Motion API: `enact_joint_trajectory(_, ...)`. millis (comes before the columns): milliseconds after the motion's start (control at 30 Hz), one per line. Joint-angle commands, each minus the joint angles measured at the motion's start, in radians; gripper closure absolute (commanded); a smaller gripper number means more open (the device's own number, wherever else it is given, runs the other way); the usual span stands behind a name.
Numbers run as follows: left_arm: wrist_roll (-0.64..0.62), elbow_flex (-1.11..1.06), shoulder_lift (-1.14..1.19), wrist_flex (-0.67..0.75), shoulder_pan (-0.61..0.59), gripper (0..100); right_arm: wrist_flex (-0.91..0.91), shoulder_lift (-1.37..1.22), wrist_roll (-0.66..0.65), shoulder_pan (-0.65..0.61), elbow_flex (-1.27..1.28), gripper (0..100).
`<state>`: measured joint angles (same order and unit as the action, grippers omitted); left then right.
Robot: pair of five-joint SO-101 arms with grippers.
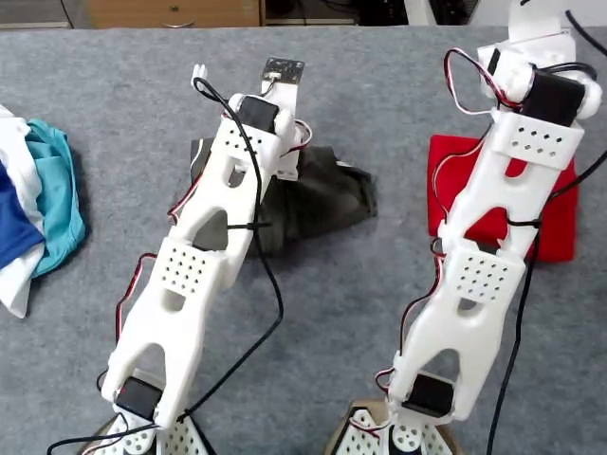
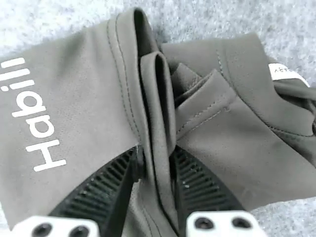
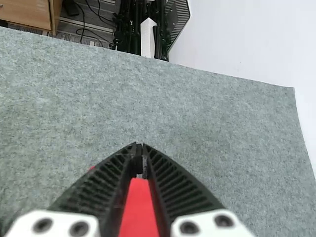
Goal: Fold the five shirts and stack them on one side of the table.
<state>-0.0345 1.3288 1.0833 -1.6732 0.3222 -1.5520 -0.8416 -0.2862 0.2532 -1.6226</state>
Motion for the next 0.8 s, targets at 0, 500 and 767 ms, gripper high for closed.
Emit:
enact_joint_trajectory(0,0.005,0.035,-0.025,-0.006,-0.012,90,0.020,0.053,0.000,0.013,-0.045,99.4)
enact_joint_trajectory(500,0.005,0.040,-0.025,-0.060,-0.061,90,0.020,0.053,0.000,0.013,-0.045,99.4)
enact_joint_trajectory(767,0.006,0.035,-0.025,-0.063,-0.058,90,0.020,0.053,0.000,0.013,-0.045,99.4)
